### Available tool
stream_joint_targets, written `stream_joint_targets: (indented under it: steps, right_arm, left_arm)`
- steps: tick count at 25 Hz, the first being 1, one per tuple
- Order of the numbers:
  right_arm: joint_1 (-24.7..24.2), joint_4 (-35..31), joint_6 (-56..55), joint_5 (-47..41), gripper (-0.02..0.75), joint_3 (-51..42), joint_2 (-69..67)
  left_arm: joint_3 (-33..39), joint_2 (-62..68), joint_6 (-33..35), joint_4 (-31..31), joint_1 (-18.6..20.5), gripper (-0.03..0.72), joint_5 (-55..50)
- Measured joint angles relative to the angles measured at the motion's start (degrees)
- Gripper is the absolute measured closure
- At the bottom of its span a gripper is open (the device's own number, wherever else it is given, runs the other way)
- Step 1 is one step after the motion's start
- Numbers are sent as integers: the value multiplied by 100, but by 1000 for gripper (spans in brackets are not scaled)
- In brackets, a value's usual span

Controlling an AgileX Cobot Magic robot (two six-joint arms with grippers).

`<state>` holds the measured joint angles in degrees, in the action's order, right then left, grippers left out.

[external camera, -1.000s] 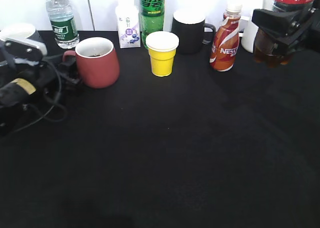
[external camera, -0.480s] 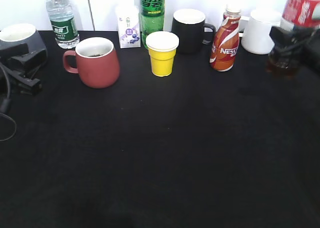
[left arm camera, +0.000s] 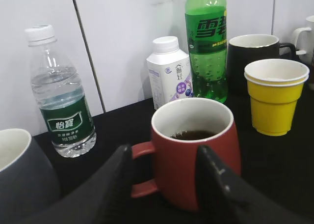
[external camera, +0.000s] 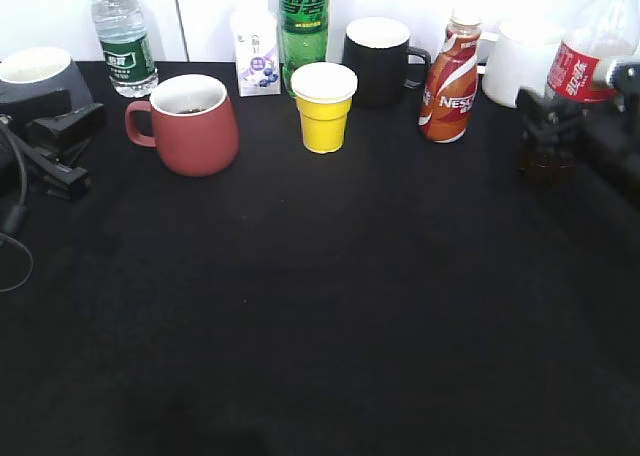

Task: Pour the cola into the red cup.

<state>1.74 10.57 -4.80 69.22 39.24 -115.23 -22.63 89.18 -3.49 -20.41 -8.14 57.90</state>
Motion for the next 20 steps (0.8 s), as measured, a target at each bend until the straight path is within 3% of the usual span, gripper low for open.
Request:
stream_joint_targets:
  steps: [5, 9, 12, 16, 18, 20]
  right_arm:
    - [0, -362, 0, 0, 69, -978, 481]
    - [0, -501, -7, -396, 73, -1746, 1320]
    - [0, -496, -7, -2649, 73, -1839, 2572]
    - [0, -520, -148, -7232, 97, -1416, 4938]
    - [0, -978, -134, -9189, 110, -890, 6305]
    - [0, -1685, 379, -10457, 122, -614, 7940]
  left_arm:
    - [0, -31, 0, 0, 0, 363, -21]
    - [0, -419, -357, 61, -52, 363, -1182]
    - [-170, -901, -562, 625, -506, 363, -3184]
    - [-1292, -1897, -580, 1766, -1082, 363, -7054]
    - [-1684, -2585, -580, 1983, -1127, 363, -8266]
    - [-1767, -3569, -580, 2004, -1127, 363, -9208]
